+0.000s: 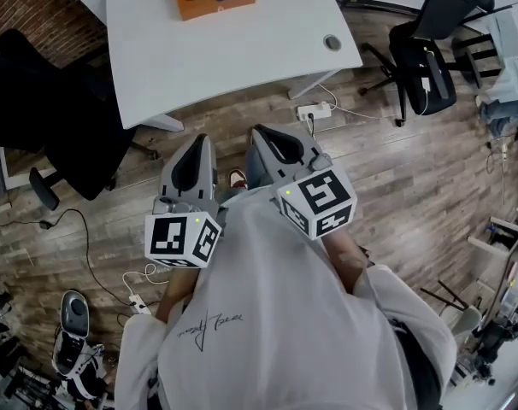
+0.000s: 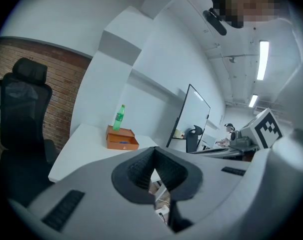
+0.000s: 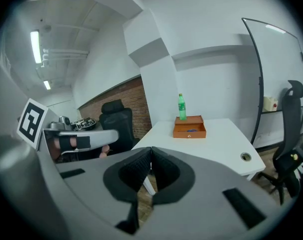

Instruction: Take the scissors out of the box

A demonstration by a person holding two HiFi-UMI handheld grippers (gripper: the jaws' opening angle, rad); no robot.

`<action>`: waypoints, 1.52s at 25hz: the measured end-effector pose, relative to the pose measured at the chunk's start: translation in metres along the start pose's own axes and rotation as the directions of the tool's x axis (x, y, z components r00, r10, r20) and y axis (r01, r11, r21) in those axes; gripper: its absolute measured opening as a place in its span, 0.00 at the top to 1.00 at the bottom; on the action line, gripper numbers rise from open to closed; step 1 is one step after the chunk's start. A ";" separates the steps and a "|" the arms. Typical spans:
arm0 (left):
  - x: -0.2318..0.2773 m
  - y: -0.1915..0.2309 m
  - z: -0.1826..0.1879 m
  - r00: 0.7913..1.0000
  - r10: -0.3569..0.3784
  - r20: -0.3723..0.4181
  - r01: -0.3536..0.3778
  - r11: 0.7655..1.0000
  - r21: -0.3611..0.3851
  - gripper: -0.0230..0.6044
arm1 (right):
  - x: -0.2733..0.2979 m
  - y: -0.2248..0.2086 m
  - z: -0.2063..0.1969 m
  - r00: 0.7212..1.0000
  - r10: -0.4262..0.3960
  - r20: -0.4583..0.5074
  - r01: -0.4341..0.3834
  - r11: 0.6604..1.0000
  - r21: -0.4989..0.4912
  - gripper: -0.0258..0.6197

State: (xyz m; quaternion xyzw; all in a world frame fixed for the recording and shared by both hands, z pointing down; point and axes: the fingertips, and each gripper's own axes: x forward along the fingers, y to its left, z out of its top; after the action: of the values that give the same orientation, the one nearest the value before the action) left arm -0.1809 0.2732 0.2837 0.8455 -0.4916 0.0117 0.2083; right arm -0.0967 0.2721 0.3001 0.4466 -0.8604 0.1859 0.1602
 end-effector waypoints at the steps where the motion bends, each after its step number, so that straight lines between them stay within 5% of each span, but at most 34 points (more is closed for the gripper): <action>1: 0.002 0.003 0.001 1.000 0.005 0.006 -0.005 1.000 -0.004 0.95 | 0.002 -0.003 0.003 1.000 -0.012 0.009 0.012 1.000 0.003 0.95; 19: 0.103 0.045 0.036 0.997 0.078 0.011 -0.078 0.997 -0.001 0.95 | 0.074 -0.085 0.055 0.999 -0.009 0.048 0.011 1.000 -0.025 0.95; 38: 0.245 0.059 0.074 0.987 0.162 0.018 -0.162 0.987 0.005 0.95 | 0.151 -0.199 0.107 0.991 0.128 0.034 -0.126 0.990 -0.058 0.95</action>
State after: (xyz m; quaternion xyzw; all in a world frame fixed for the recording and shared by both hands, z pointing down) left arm -0.1175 0.0181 0.2919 0.8034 -0.5605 0.0227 0.1997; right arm -0.0267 0.0103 0.3080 0.3896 -0.8949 0.1631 0.1442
